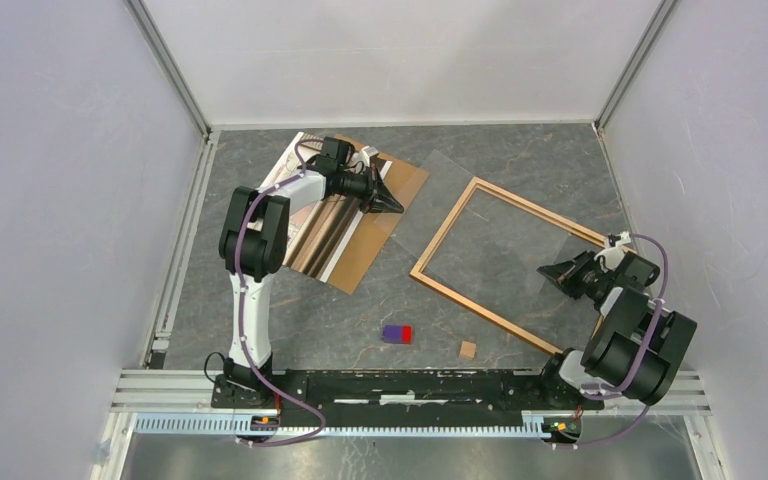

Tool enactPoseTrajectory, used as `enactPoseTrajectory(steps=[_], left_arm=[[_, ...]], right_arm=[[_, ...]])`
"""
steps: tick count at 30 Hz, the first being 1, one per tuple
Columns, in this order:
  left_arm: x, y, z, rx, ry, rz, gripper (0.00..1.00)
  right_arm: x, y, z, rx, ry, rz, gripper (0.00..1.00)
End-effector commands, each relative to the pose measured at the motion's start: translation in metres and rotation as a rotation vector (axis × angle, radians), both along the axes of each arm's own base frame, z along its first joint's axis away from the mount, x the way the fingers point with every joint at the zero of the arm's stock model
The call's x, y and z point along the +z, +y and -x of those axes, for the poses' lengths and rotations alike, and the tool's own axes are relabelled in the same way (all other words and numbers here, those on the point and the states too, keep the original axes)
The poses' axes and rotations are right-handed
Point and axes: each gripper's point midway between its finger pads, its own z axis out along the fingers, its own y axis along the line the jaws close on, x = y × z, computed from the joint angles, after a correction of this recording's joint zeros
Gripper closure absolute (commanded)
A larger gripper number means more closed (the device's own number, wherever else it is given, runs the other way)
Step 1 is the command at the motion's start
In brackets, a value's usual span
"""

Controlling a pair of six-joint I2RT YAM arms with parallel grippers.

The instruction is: Put the photo into the frame

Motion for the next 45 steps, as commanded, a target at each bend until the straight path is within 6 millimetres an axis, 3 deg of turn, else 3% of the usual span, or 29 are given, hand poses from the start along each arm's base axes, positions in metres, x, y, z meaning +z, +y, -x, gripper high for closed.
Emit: enactPoseTrajectory(steps=[1,4,10,20,26,35,45], left_arm=[[0.028,-0.001,-0.006,0.028,-0.003,0.056,0.98],[0.040,-0.001,-0.007,0.038,-0.032,0.069,0.98],[0.043,0.000,-0.005,0.045,-0.032,0.070,0.98],[0.027,0.000,-0.006,0.051,0.016,0.058,0.98],[0.022,-0.004,-0.005,0.042,0.019,0.061,0.98],[0.035,0.002,-0.003,0.042,-0.039,0.046,0.98],[0.033,0.006,0.000,0.037,-0.044,0.028,0.98]], right_arm=[[0.012,-0.014,-0.005,-0.020,-0.023,0.028,0.99],[0.011,-0.014,-0.002,-0.043,-0.021,0.021,1.00],[0.002,-0.018,0.004,-0.077,0.010,0.018,1.00],[-0.024,-0.032,0.016,-0.116,0.097,0.036,1.00],[-0.021,-0.042,0.010,-0.127,0.080,0.062,1.00],[-0.003,-0.063,0.013,-0.186,0.034,0.147,1.00],[-0.004,-0.058,0.020,-0.173,0.019,0.135,1.00]])
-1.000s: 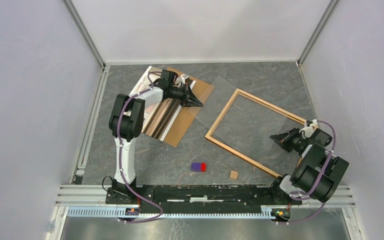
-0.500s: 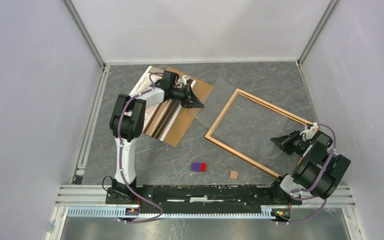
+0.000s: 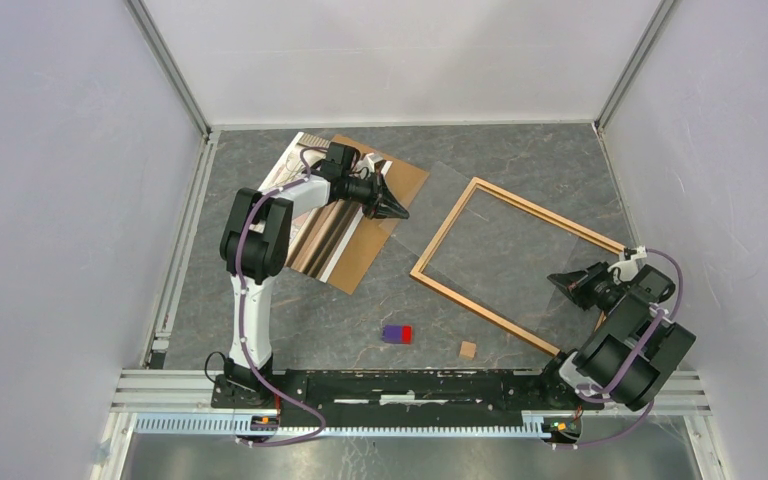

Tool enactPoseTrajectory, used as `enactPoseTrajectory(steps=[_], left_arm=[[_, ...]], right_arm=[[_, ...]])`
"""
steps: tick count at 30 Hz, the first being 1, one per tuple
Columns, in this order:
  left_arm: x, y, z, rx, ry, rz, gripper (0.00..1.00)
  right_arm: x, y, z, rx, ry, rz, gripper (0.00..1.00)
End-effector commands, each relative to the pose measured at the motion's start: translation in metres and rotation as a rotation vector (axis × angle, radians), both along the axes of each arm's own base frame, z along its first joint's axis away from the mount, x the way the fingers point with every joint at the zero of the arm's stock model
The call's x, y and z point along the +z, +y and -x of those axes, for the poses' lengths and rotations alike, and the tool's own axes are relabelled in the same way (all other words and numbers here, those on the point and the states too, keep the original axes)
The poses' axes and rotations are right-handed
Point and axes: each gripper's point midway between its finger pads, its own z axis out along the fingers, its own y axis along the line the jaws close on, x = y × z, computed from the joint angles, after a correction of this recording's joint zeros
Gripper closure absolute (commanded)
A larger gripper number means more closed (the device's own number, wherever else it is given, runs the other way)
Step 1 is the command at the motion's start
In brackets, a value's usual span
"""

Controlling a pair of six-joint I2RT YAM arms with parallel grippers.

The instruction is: Put the photo into the frame

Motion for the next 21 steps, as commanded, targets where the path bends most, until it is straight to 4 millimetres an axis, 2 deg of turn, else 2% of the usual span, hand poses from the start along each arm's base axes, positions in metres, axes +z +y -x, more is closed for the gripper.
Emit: enactPoseTrajectory(steps=[1,4,10,21], left_arm=[[0.035,0.018,-0.013,0.027,-0.127,0.014,0.98],[0.049,0.021,-0.007,0.023,-0.171,0.014,0.98],[0.054,0.025,-0.005,0.022,-0.204,-0.020,0.98],[0.049,0.019,-0.013,0.033,-0.178,0.006,0.98]], right_arm=[[-0.002,-0.034,-0.001,-0.056,-0.017,0.192,1.00],[0.005,-0.033,-0.002,-0.055,-0.053,0.209,1.00],[0.008,-0.034,-0.004,-0.057,-0.066,0.217,1.00],[0.008,-0.045,-0.007,-0.090,-0.066,0.213,1.00]])
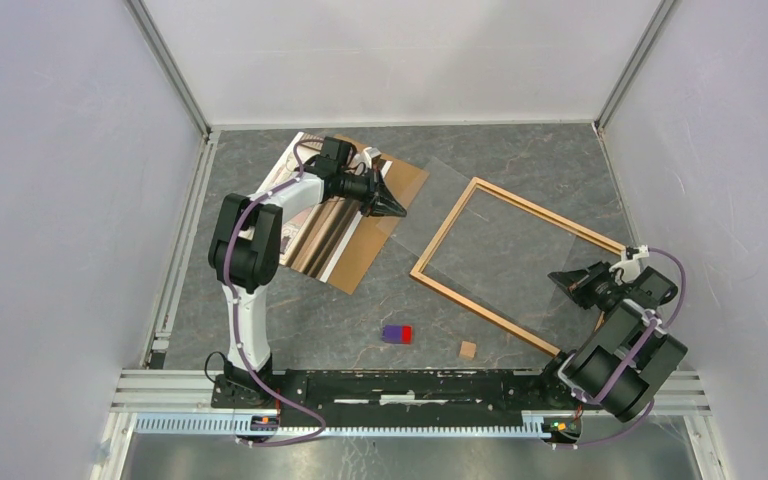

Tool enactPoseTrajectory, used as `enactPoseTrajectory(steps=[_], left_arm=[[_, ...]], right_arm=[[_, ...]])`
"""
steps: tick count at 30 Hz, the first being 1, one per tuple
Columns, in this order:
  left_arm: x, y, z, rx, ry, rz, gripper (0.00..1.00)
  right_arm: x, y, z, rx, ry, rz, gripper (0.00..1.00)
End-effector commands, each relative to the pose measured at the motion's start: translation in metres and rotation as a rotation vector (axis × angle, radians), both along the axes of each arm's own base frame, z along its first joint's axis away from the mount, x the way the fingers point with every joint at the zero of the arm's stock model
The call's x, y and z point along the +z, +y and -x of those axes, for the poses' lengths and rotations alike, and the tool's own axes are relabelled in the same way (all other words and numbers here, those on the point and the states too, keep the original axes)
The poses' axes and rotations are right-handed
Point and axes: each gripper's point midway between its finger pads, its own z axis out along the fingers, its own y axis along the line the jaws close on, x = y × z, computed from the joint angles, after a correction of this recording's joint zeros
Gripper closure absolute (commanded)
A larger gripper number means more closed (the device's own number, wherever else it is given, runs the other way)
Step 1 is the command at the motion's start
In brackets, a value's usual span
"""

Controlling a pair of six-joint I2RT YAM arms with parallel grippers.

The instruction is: Put the photo into the frame

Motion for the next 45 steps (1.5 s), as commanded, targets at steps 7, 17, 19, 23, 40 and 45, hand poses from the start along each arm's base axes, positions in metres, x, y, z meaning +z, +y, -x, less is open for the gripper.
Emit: enactPoseTrajectory(steps=[7,17,19,23,40,45], left_arm=[[0.022,0.010,-0.035,0.067,-0.109,0.040,0.98],[0.014,0.000,-0.037,0.060,-0.089,0.039,0.98],[0.017,0.000,-0.035,0.054,-0.104,0.042,0.98],[0.013,-0.002,-0.039,0.061,-0.081,0.055,0.98],[-0.010,-0.008,-0.047,0.090,-0.038,0.065,0.98],[-0.014,-0.010,-0.046,0.086,-0.034,0.061,0.98]], right_arm=[[-0.007,-0.056,-0.010,-0.152,-0.008,0.172,1.00],[0.001,-0.065,-0.013,-0.171,-0.027,0.183,1.00],[-0.003,-0.068,-0.009,-0.189,-0.009,0.211,1.00],[-0.008,-0.066,-0.007,-0.183,0.003,0.196,1.00],[-0.004,-0.093,-0.006,-0.282,0.014,0.211,1.00],[-0.003,-0.096,-0.007,-0.296,0.012,0.212,1.00]])
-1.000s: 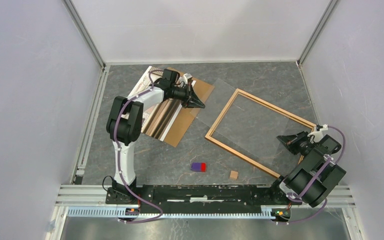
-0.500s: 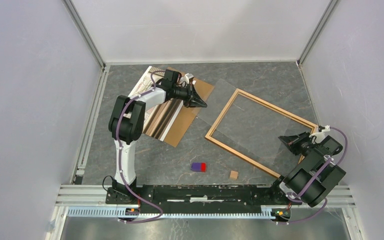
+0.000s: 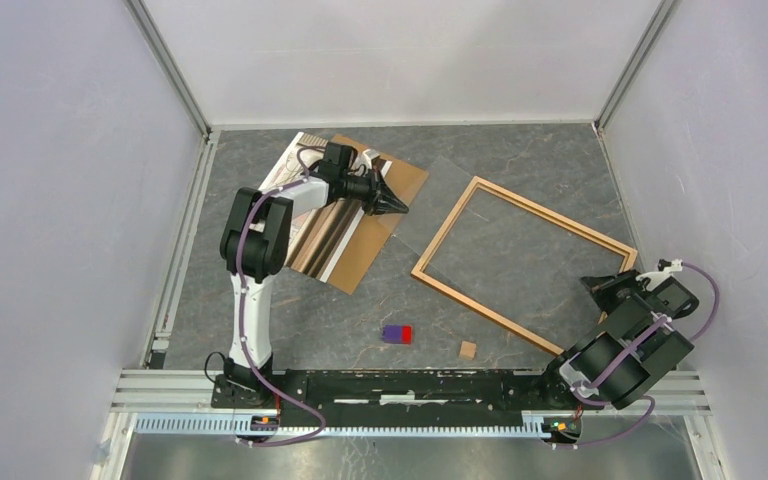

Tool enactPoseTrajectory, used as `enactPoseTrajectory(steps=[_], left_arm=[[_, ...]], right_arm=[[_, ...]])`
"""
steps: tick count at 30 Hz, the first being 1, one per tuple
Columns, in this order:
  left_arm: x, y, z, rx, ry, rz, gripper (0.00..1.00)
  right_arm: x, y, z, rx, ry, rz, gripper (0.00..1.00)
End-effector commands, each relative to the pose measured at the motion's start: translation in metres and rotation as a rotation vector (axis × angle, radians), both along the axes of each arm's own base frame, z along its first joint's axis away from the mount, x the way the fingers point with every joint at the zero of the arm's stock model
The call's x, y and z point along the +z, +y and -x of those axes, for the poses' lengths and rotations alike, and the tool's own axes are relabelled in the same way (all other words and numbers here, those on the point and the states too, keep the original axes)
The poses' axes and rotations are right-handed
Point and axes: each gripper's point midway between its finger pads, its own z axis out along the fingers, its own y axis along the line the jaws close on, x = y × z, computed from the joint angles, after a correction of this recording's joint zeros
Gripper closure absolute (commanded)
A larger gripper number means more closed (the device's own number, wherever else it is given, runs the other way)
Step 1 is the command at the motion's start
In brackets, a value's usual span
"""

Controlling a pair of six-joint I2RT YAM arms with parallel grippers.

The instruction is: Put the photo into the frame

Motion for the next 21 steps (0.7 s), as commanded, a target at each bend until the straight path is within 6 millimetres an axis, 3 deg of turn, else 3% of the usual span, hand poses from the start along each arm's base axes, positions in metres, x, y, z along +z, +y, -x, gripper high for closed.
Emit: enactPoseTrajectory(steps=[1,8,11,14,17,21], left_arm=[[0.013,0.002,-0.021,0.041,-0.068,0.017,0.98],[0.001,-0.002,-0.011,0.027,-0.047,-0.003,0.91],[-0.007,0.006,-0.009,0.042,-0.050,-0.056,0.97],[-0.007,0.020,-0.010,0.079,-0.062,-0.087,0.98],[-0.008,0.047,-0.016,0.137,-0.103,-0.168,0.98],[-0.015,0.071,-0.017,0.164,-0.120,-0.265,0.98]], right_arm=[[0.013,-0.032,-0.012,-0.052,-0.024,0.121,1.00],[0.017,-0.030,-0.013,-0.028,-0.034,0.150,0.99],[0.021,-0.025,-0.017,0.018,-0.020,0.194,0.95],[0.021,-0.017,-0.019,0.063,-0.001,0.251,0.82],[0.028,-0.002,-0.029,0.126,-0.031,0.259,0.73],[0.027,0.037,-0.038,0.263,-0.044,0.264,0.53]])
